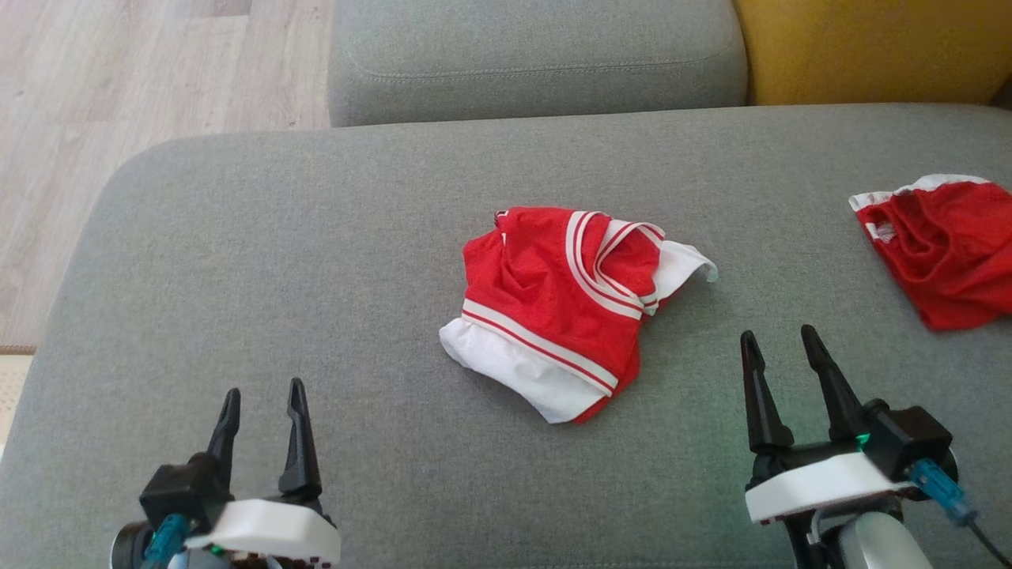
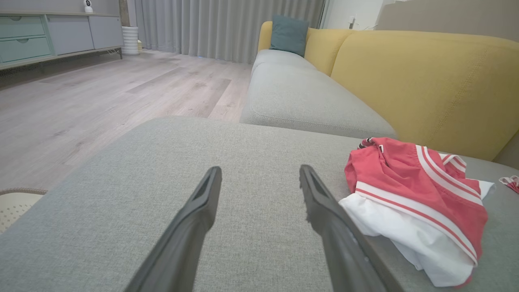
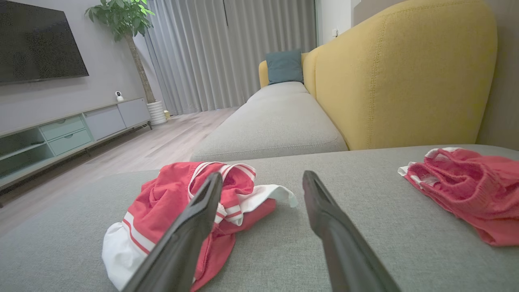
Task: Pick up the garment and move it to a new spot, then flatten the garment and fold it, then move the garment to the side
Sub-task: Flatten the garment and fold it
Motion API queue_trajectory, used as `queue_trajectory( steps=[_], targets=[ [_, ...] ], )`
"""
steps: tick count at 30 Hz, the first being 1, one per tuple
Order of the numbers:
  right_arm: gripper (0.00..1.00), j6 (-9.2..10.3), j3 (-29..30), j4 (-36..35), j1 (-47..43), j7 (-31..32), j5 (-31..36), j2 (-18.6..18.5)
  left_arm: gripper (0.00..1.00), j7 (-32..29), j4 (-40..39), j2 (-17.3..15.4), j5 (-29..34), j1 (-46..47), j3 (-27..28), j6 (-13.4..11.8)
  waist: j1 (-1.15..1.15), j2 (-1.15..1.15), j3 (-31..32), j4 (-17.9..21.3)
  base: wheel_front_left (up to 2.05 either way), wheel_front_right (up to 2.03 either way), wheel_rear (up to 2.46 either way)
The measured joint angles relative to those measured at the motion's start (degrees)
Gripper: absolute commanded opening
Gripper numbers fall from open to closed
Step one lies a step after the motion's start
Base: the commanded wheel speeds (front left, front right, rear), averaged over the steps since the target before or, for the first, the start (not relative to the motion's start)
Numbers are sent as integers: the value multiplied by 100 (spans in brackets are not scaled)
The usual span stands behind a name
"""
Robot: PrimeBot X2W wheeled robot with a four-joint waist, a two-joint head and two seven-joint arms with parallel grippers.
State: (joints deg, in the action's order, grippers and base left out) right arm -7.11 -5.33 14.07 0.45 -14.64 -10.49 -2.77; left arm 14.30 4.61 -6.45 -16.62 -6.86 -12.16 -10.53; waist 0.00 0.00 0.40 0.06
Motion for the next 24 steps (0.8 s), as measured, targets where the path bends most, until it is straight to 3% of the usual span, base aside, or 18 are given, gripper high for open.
queue_trajectory(
  steps=[24],
  targets=[
    [100,0,-59,160,5,0,0,0,100,0,244,267,242,-1,214,334,0,0,-23,-9,0,0,0]
  ],
)
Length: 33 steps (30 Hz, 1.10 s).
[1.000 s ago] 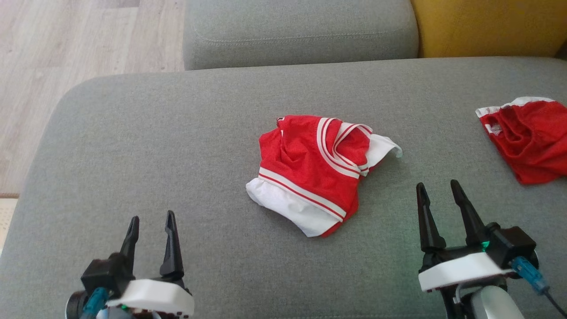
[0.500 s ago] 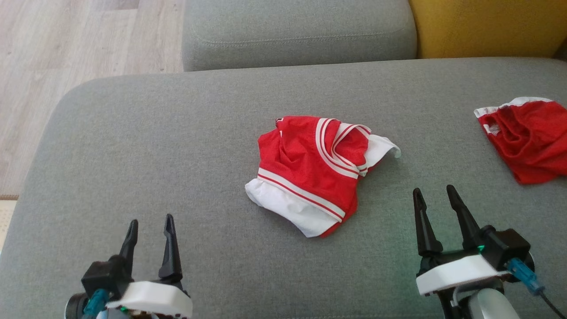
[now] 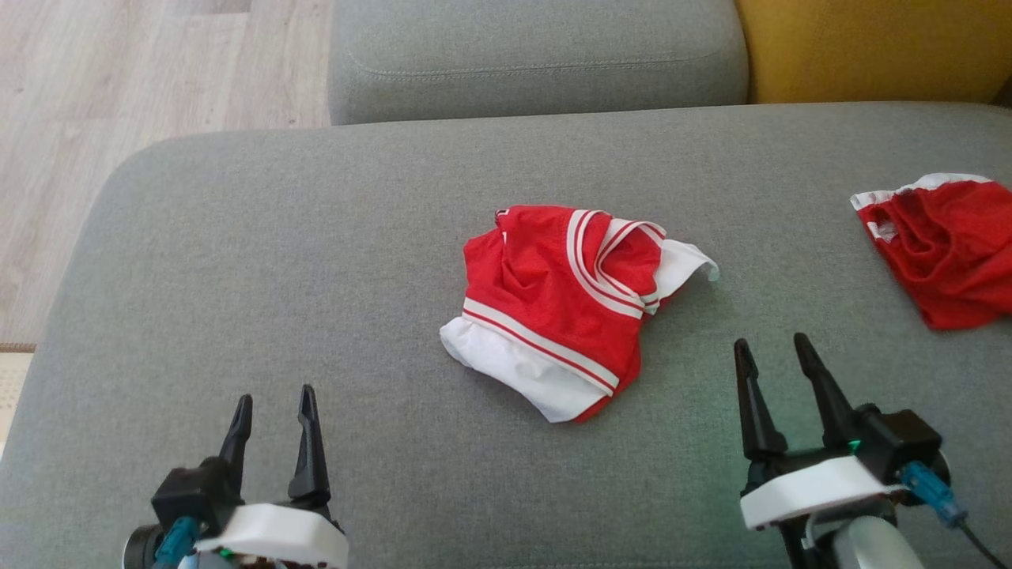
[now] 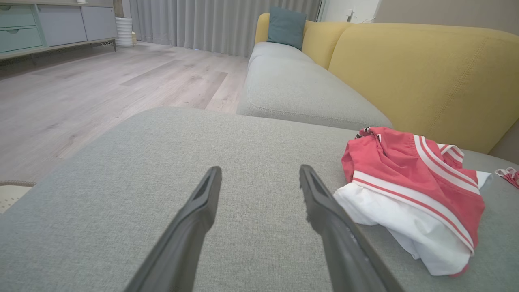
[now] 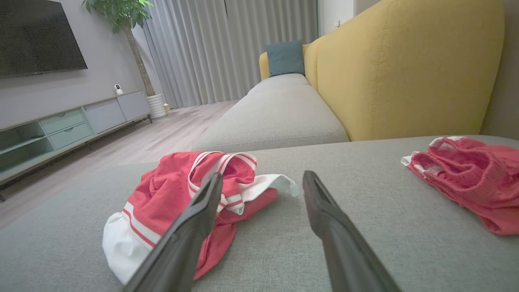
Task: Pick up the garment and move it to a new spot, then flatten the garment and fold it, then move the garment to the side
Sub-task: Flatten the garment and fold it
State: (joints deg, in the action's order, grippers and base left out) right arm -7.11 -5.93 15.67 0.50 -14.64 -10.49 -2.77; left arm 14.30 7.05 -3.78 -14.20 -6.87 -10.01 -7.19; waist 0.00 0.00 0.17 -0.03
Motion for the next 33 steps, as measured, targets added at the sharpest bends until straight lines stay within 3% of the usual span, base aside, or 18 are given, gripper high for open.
queue_trajectory(
  steps=[7,23,33],
  targets=[
    [100,0,-300,454,113,0,-30,1,100,-1,49,23,26,2,-4,70,0,0,-69,-113,0,0,0],
    [100,0,-735,2412,1550,1,-223,-4,100,-1,171,52,49,181,-91,115,0,0,-504,-791,0,0,0],
    [100,0,-909,2719,1896,0,-415,-10,100,0,225,57,49,182,-187,114,0,0,-474,-974,0,0,0]
  ],
)
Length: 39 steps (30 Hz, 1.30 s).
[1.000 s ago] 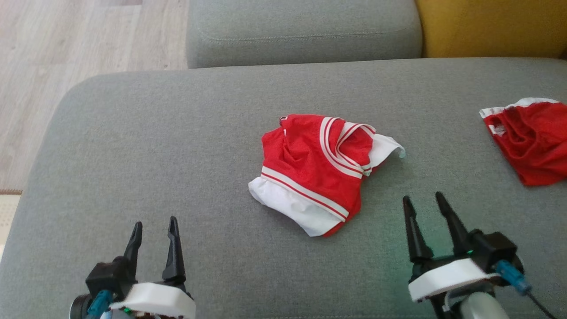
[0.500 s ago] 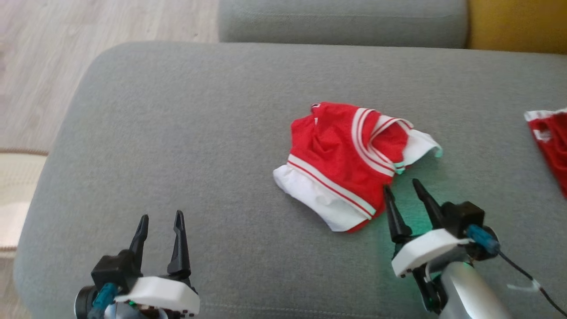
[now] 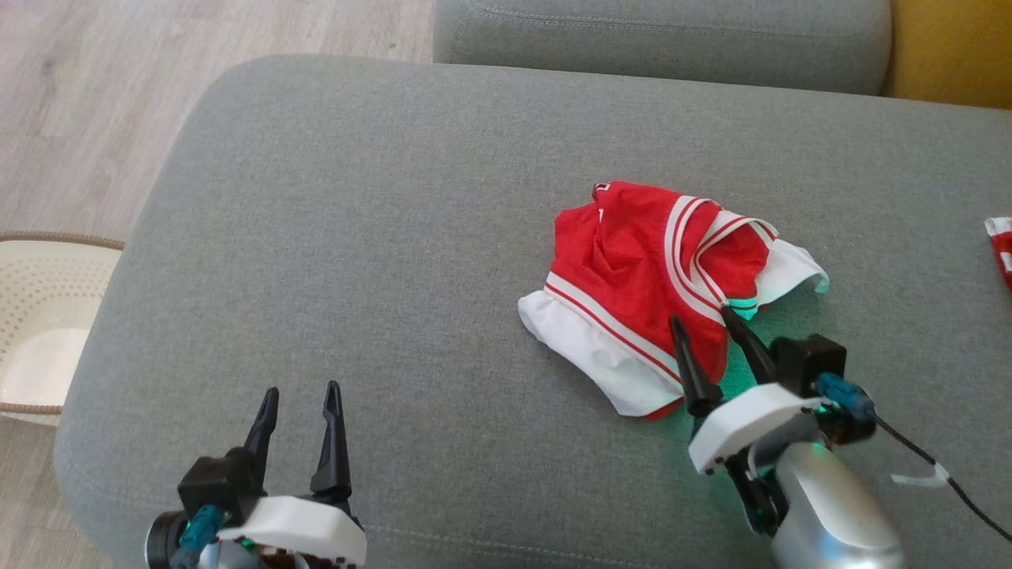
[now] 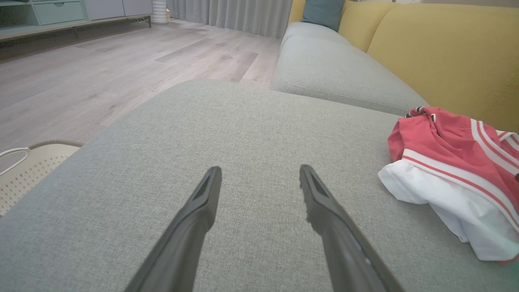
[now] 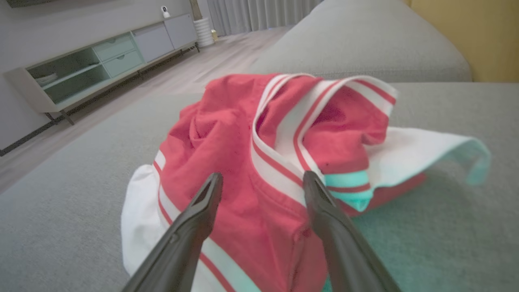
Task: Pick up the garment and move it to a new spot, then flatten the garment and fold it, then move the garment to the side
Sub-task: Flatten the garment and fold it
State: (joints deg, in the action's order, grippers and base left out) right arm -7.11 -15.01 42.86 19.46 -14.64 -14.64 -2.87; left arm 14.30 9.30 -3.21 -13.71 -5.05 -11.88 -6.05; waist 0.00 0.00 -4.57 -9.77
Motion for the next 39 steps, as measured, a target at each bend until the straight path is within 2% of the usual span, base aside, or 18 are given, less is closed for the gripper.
queue_trajectory(
  steps=[4,11,12,13,14,15,17,26,31,39],
  targets=[
    [100,0,253,428,-1,1,163,-5,100,0,20,2,-14,0,-22,0,0,0,5,-33,0,0,0],
    [100,0,54,511,121,1,169,-5,100,-1,26,2,-13,1,-23,1,0,0,-61,-51,0,0,0],
    [95,0,11,470,175,1,169,-5,100,-1,27,2,-13,2,-24,1,0,0,-70,-51,0,0,0],
    [71,0,-31,402,233,0,169,-7,100,0,27,2,-14,3,-23,1,0,0,-76,-49,0,0,0],
    [71,0,-77,316,283,1,169,-9,100,0,29,2,-14,5,-23,1,0,0,-78,-45,0,0,0],
    [44,0,-125,238,331,1,169,-9,100,-1,30,2,-14,5,-23,1,0,0,-78,-40,0,0,0],
    [0,0,-205,79,397,0,169,-9,100,0,36,3,-14,6,-23,0,0,0,-69,-22,0,0,0],
    [0,0,-960,-617,779,0,-19,-34,100,0,63,4,-14,8,-25,0,0,0,62,68,0,0,0],
    [0,0,-1684,-799,1615,0,-286,-58,100,-1,120,4,-15,53,-58,1,0,0,112,-5,0,0,0],
    [0,0,-2172,-1210,2625,0,-682,-90,100,0,131,5,-60,68,-93,-1,0,0,168,-209,0,0,0]
  ],
)
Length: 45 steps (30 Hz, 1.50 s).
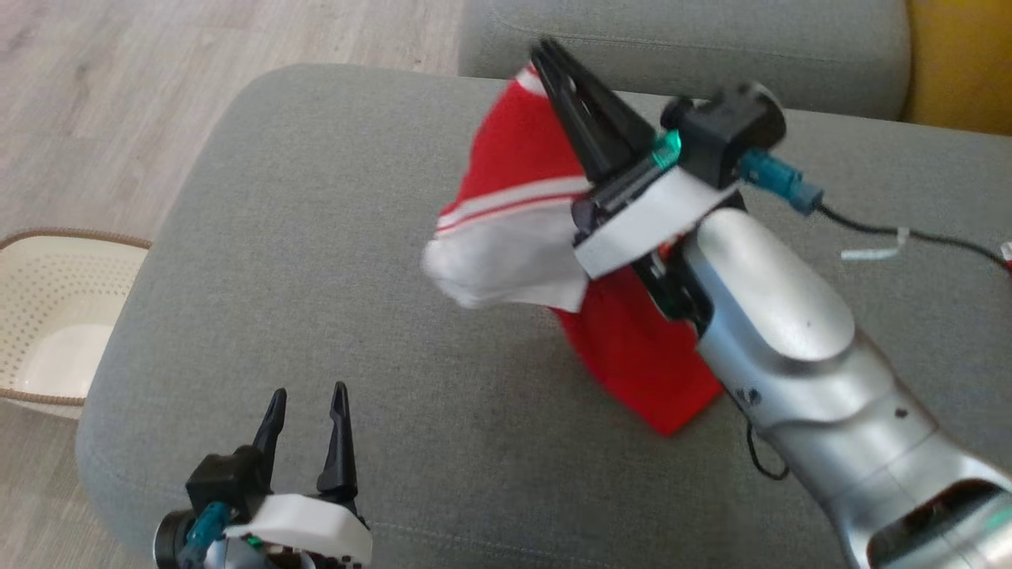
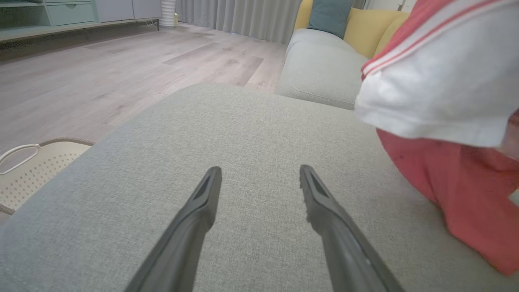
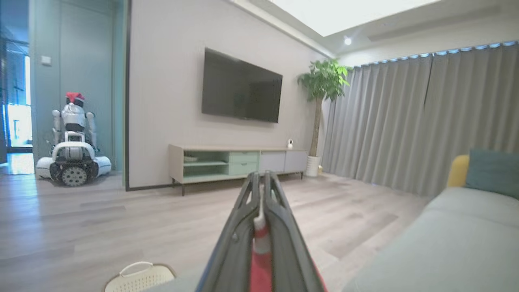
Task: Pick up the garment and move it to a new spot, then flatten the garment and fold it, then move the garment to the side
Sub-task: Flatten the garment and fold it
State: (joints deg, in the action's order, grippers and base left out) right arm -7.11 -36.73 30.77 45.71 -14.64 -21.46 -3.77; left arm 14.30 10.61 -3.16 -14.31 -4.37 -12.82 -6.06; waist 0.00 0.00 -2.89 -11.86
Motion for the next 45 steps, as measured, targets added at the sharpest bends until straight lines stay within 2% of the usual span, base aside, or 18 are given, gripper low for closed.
queue_trajectory(
  steps=[4,11,16,22,28,33,39,42,45],
  targets=[
    [0,0,-29,-310,308,-1,-178,0,100,0,1,0,0,-3,-3,-5,0,0,36,-56,0,0,0],
    [0,0,486,-844,636,-7,-255,-8,100,0,-16,0,0,-7,3,-49,0,0,-10,61,0,0,0],
    [0,0,726,-282,443,-7,118,-10,100,0,-108,0,-16,-4,7,-59,0,0,-111,267,0,0,0],
    [0,0,1659,338,-530,-5,662,-83,100,-1,-131,1,-56,4,13,-78,0,0,-258,472,0,0,0],
    [0,0,2653,503,-1333,-5,1100,-487,100,0,-135,2,-56,22,18,-76,0,0,-378,652,0,0,0],
    [0,0,3331,475,-1683,-5,1259,-642,100,0,-136,2,-55,132,14,-75,0,0,-425,746,0,0,0],
    [0,0,4173,-147,-2024,-5,1338,-749,100,0,-135,4,-46,135,13,-57,0,0,-424,767,0,0,0],
    [0,0,4426,-673,-2340,4,1400,-742,100,0,-134,4,-46,131,12,-57,0,0,-390,746,0,0,0],
    [0,0,4607,-1317,-2749,283,1414,-631,100,0,-134,4,-46,119,15,-57,0,0,-362,735,0,0,0]
  ],
)
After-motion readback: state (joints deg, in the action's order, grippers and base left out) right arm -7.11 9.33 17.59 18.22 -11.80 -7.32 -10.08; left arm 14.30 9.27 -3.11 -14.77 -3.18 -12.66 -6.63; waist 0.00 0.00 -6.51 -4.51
